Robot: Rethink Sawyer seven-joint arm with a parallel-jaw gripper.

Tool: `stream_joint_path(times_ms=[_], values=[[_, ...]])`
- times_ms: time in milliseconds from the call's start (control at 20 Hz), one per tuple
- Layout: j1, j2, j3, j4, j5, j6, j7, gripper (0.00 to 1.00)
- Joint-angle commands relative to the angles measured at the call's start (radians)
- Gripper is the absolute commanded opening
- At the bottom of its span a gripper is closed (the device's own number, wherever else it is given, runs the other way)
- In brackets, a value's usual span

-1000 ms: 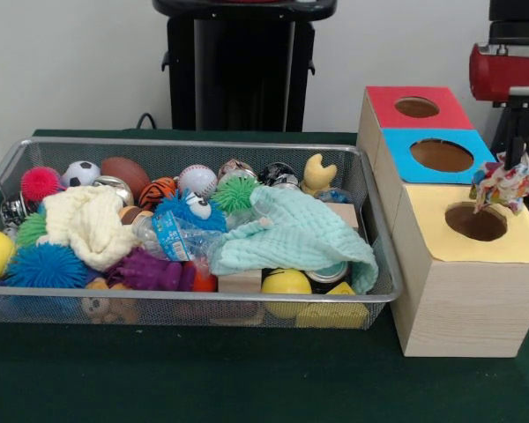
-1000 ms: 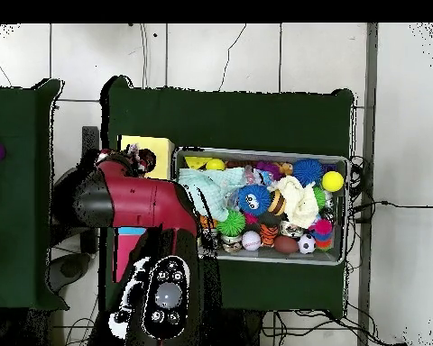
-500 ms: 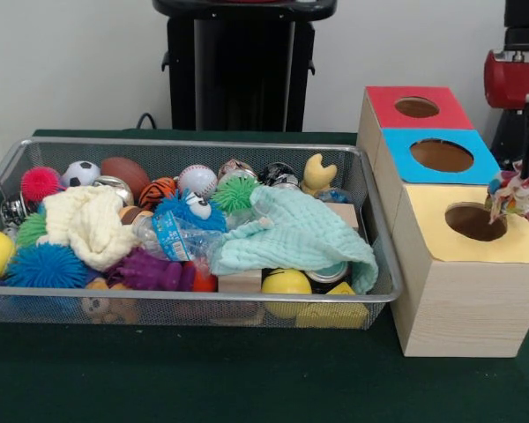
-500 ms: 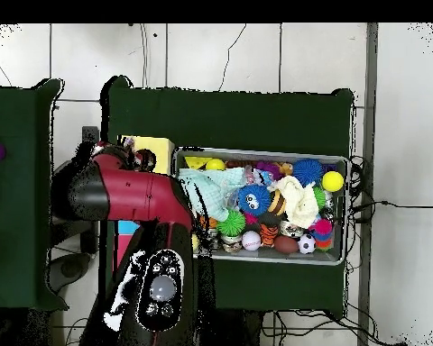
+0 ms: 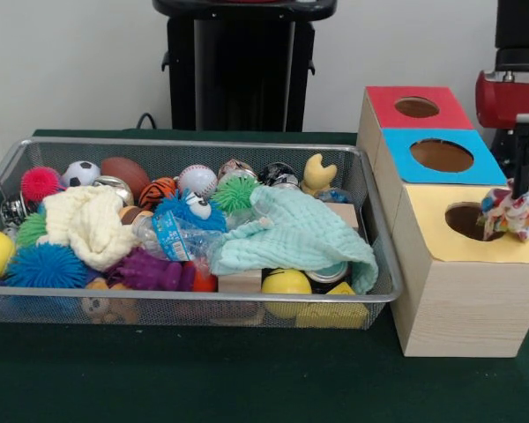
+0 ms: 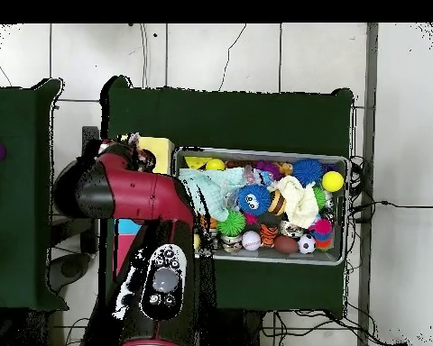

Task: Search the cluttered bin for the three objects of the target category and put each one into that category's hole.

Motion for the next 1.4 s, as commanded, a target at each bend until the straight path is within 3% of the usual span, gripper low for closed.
stream_joint_path(times_ms=[50,900,1000,1100,1200,1400], values=[[-0.082,0.062,0.090,0.057,-0.022,-0.120,0.158,0.00],[-0.231,0.084,0.225,0.159,-0.163,-0.299,0.124,0.00],[-0.230,0.092,0.227,0.167,-0.167,-0.301,0.135,0.00],[-0.223,0.092,0.227,0.174,-0.158,-0.231,0.118,0.00],[-0.184,0.088,0.191,0.175,-0.154,-0.177,0.108,0.00],[-0.103,0.083,0.118,0.188,-0.128,-0.162,0.140,0.00]])
